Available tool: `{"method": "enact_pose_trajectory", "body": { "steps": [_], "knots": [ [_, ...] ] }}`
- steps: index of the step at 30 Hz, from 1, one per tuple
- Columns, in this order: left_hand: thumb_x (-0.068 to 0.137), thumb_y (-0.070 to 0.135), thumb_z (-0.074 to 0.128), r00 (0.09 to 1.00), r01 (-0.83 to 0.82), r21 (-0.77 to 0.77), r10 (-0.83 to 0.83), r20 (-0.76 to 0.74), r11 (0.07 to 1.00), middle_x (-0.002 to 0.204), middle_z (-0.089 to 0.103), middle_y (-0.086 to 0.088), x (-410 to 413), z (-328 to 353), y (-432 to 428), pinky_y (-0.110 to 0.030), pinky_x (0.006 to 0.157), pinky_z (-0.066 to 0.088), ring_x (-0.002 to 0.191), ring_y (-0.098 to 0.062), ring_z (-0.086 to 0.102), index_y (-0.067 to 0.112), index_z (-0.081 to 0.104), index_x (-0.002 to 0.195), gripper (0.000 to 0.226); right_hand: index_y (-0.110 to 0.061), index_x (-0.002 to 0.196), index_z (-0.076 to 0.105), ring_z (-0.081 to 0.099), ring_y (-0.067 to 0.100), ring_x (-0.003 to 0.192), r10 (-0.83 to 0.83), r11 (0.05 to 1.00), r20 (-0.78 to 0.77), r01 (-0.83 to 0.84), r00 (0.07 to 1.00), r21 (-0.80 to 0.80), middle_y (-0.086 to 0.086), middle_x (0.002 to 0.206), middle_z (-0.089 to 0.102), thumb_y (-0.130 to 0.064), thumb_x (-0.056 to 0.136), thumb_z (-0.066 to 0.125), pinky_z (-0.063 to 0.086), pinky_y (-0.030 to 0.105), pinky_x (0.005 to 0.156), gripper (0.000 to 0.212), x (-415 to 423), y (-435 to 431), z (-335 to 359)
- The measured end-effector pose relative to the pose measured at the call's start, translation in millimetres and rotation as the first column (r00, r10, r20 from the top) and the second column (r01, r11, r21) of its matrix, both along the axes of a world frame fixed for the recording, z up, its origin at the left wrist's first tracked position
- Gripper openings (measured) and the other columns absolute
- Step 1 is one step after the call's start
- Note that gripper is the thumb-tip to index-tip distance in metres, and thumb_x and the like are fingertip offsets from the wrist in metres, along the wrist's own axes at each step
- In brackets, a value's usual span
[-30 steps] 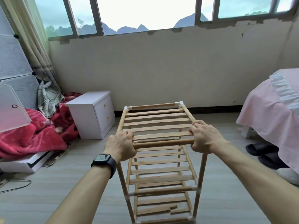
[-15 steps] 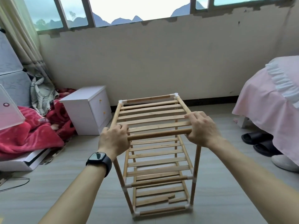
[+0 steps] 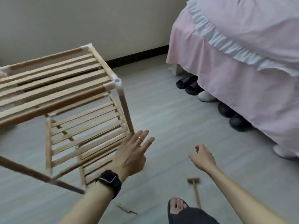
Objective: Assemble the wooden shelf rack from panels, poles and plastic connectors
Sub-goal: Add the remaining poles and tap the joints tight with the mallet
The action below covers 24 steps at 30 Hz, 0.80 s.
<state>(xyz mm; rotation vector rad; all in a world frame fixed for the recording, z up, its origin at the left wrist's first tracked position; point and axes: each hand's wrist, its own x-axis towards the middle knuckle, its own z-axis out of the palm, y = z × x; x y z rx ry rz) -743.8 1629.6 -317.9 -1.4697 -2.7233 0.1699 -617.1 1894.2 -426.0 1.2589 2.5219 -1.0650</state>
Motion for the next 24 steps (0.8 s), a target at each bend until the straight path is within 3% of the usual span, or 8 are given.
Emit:
{"method": "enact_pose_trajectory", "body": {
  "steps": [4,7,12,15,17,19,22,24],
  "knots": [
    [0.096,0.026,0.048,0.907,-0.160,-0.159,0.208,0.366,0.974,0.165,0.022,-0.005,12.2,-94.7,44.7,-0.041,0.121,0.025,0.151,-0.024,0.022,0.029,0.021,0.157,0.066,-0.016,0.128,0.057,0.060,0.029,0.120,0.093,0.991,0.312,-0.058,0.946,-0.120,0.009,0.131,0.064,-0.048,0.092,0.060,0.045,0.031,0.087,0.049,47.0,9.9,-72.1],
    [0.098,0.034,0.048,0.757,-0.194,-0.305,0.340,0.558,0.932,0.166,0.020,-0.006,22.4,-162.5,55.2,-0.040,0.119,0.028,0.151,-0.025,0.021,0.027,0.019,0.159,0.068,-0.022,0.122,0.066,0.063,0.029,0.119,0.174,0.978,0.383,-0.112,0.907,-0.178,0.007,0.126,0.070,-0.054,0.096,0.054,0.042,0.028,0.079,0.043,65.8,1.6,-118.6],
    [0.103,0.045,0.031,0.670,-0.148,-0.503,0.460,0.582,0.851,0.170,-0.006,0.000,43.9,-240.4,43.5,-0.053,0.122,0.017,0.155,-0.027,0.004,0.031,0.002,0.161,0.066,-0.024,0.099,0.058,0.065,0.030,0.111,0.193,0.978,0.427,-0.138,0.884,-0.156,0.008,0.115,0.071,-0.051,0.096,0.054,0.046,0.032,0.080,0.028,71.4,-10.2,-160.1],
    [0.103,0.050,0.026,0.678,-0.123,-0.539,0.467,0.568,0.833,0.168,-0.015,0.004,46.6,-255.7,37.5,-0.055,0.121,0.015,0.156,-0.025,-0.001,0.034,-0.001,0.161,0.065,-0.015,0.118,0.056,0.062,0.035,0.117,0.207,0.978,0.438,-0.195,0.875,-0.075,0.014,0.124,0.066,-0.043,0.102,0.046,0.050,0.038,0.090,0.034,67.1,-11.0,-166.5],
    [0.104,0.049,0.027,0.618,-0.139,-0.522,0.485,0.619,0.842,0.170,0.002,-0.002,34.6,-248.5,40.0,-0.049,0.119,0.025,0.153,-0.026,0.017,0.028,0.018,0.160,0.060,-0.011,0.125,0.049,0.062,0.038,0.115,0.177,0.984,0.380,-0.162,0.908,-0.072,0.018,0.123,0.066,-0.038,0.105,0.042,0.049,0.041,0.089,0.035,60.4,-10.8,-161.7],
    [0.105,0.046,0.033,0.516,-0.190,-0.500,0.519,0.681,0.845,0.164,0.029,-0.009,17.9,-232.7,45.7,-0.040,0.115,0.034,0.145,-0.029,0.036,0.019,0.035,0.154,0.056,-0.012,0.120,0.047,0.065,0.039,0.103,0.150,0.986,0.256,-0.124,0.955,-0.115,0.018,0.112,0.068,-0.035,0.107,0.041,0.052,0.041,0.086,0.027,49.9,-11.1,-147.3],
    [0.105,0.048,0.038,0.400,-0.386,-0.355,0.502,0.767,0.851,0.147,0.054,-0.007,-4.7,-189.7,54.7,-0.032,0.104,0.040,0.131,-0.025,0.052,0.018,0.046,0.148,0.053,-0.025,0.102,0.046,0.063,0.027,0.080,0.178,0.978,-0.005,-0.178,0.984,-0.106,-0.001,0.084,0.065,-0.038,0.106,0.043,0.052,0.043,0.072,0.014,28.6,-15.2,-104.7],
    [0.104,0.057,0.034,0.299,-0.533,-0.219,0.425,0.854,0.817,0.125,0.067,-0.001,-17.1,-148.2,62.2,-0.030,0.087,0.047,0.110,-0.020,0.065,0.020,0.057,0.136,0.054,-0.035,0.100,0.047,0.057,0.017,0.073,0.269,0.961,-0.148,-0.276,0.952,-0.029,-0.010,0.075,0.058,-0.044,0.104,0.046,0.046,0.039,0.065,0.010,13.3,-24.1,-67.4]
  ]
}}
